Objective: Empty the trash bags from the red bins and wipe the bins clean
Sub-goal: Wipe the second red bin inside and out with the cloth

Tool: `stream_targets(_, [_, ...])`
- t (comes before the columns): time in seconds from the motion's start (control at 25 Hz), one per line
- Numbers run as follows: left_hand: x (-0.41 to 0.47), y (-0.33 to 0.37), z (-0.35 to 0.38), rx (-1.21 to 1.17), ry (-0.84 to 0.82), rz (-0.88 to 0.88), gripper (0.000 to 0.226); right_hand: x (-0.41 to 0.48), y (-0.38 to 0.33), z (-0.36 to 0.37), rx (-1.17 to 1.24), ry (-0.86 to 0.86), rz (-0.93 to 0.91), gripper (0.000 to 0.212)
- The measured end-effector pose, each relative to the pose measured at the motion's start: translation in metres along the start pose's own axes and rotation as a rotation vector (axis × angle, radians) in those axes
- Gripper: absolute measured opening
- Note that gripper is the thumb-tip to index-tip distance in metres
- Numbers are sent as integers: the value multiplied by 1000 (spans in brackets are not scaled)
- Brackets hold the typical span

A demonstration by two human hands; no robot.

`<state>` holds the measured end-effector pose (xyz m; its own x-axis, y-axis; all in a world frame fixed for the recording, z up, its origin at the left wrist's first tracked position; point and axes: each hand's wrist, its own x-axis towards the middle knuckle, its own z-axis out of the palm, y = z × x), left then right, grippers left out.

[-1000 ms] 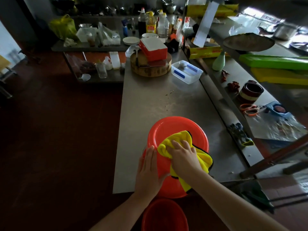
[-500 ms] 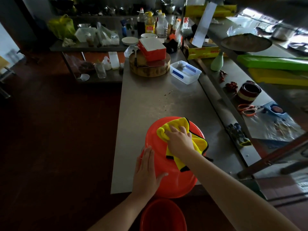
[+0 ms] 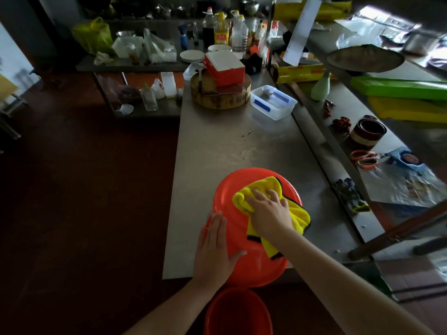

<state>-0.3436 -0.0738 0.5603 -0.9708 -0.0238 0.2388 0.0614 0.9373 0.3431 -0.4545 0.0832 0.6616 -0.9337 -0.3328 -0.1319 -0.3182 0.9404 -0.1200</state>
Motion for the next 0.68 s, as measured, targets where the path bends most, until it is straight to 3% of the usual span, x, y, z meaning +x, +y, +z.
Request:
stream_targets(0.28, [0,-1,1,-3,-18,-23,103,48,-3,-15,49,39,90,49])
stream_targets(0.68, [-1,2,0,15,37,-11,101,-77,10,10,2,11,12,48])
